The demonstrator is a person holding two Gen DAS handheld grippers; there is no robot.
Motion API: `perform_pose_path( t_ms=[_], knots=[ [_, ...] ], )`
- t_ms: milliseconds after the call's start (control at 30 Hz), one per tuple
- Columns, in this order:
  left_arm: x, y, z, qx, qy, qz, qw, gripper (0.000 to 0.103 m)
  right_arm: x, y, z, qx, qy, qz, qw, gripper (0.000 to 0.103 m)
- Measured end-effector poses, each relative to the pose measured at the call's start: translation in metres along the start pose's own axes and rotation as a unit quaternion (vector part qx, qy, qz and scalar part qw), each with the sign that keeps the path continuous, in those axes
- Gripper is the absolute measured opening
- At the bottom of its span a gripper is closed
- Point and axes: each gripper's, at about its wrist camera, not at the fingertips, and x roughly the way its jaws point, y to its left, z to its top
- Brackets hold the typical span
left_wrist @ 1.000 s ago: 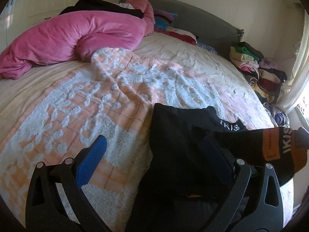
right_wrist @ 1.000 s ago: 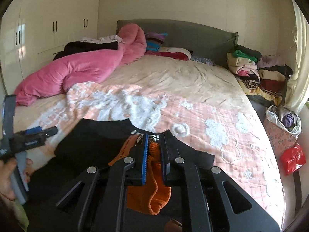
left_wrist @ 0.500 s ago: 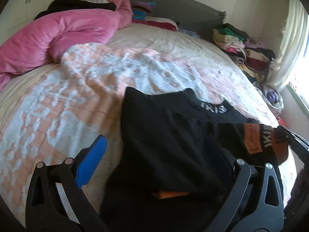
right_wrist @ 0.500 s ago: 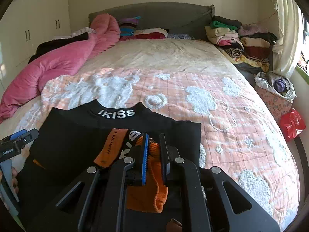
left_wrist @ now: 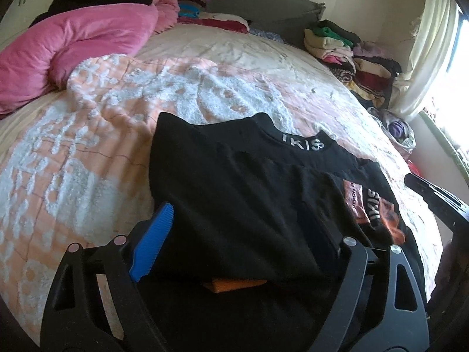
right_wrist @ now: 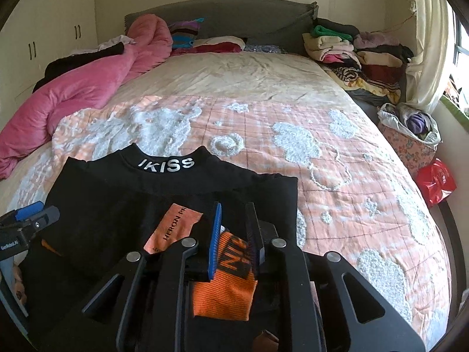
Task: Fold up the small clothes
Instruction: 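Lay the orange cuff flat on the chest with the right tool and open, then withdraw both tools from the chest toward the sweatshirt hem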
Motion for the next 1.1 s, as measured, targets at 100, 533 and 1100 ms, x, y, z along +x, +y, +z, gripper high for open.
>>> perform_pose_path(
  t_ms=[100,533,1100],
  knots=[
    [0.002,-0.002,-0.002,0.004,0.006,-0.004,1.0000,0.079,-0.003,-0.001,-0.002,0.004,0.005,0.006,1.000,0.024],
    [0.019,-0.005,-0.013,0.032,0.052,0.006,0.9981,0.079,0.009,0.031,-0.030,-0.017,0.074,0.077,0.994,0.028],
    [0.020,-0.006,-0.017,0.037,0.062,0.013,0.9973,0.079,0.024,0.021,-0.051,0.021,0.120,0.064,0.990,0.047]
  ],
)
